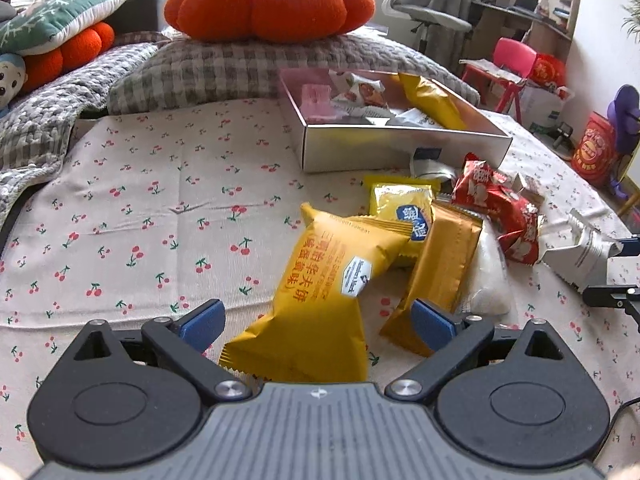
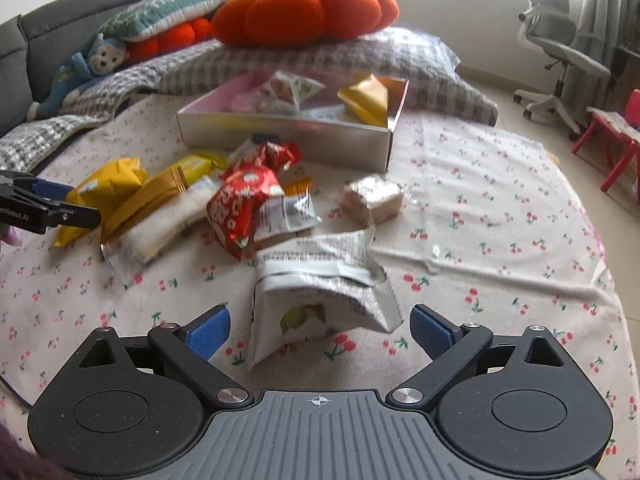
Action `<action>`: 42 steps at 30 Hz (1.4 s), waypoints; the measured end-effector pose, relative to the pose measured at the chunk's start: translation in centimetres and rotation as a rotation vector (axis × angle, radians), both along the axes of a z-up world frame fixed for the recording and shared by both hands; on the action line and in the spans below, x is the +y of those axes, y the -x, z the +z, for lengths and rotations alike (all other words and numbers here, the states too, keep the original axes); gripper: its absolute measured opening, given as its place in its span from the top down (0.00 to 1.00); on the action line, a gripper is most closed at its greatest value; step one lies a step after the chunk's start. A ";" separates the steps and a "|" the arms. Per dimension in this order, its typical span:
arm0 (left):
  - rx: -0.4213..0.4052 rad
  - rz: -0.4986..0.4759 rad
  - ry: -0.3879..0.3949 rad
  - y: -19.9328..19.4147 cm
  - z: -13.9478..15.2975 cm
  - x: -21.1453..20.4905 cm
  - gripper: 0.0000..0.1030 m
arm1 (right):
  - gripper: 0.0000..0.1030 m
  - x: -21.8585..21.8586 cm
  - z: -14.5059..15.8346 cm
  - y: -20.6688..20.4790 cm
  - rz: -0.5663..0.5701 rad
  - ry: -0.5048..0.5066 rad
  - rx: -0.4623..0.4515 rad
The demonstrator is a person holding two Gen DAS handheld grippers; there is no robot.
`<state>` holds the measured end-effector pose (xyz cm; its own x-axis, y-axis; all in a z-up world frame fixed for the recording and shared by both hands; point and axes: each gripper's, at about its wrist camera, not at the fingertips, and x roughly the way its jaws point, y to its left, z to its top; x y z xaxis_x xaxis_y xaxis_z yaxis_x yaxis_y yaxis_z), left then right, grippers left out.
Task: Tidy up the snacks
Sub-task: 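Grasp the yellow Mendel's Mark packet with the left tool while the right grasps a white packet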
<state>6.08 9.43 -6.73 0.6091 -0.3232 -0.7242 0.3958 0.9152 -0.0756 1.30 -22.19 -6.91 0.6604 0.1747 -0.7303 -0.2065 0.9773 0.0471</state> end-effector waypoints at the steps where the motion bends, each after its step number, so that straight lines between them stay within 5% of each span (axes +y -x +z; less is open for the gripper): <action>1: 0.003 -0.001 0.001 0.0 -0.1 0.0 0.06 | 0.05 0.0 -0.2 0.0 0.001 0.000 0.007; 13: 0.024 -0.008 0.012 -0.6 -0.2 0.0 0.25 | 0.05 0.1 -0.7 -0.5 0.005 -0.007 0.038; 24: 0.045 -0.004 0.032 -0.8 0.2 -0.2 0.55 | 0.07 0.6 -0.2 -0.5 0.023 0.007 0.004; 33: 0.057 0.026 0.039 -0.9 0.5 0.0 0.61 | 0.12 1.1 0.1 -0.6 0.040 0.026 -0.024; 42: 0.054 0.040 0.035 -0.8 0.8 -0.1 0.64 | 0.32 0.5 0.2 -1.2 0.019 0.016 -0.024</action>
<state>6.88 9.34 -5.88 0.5828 -0.3247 -0.7449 0.3531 0.9268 -0.1278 2.52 -21.64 -6.67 0.6747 0.1758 -0.7169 -0.2255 0.9739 0.0267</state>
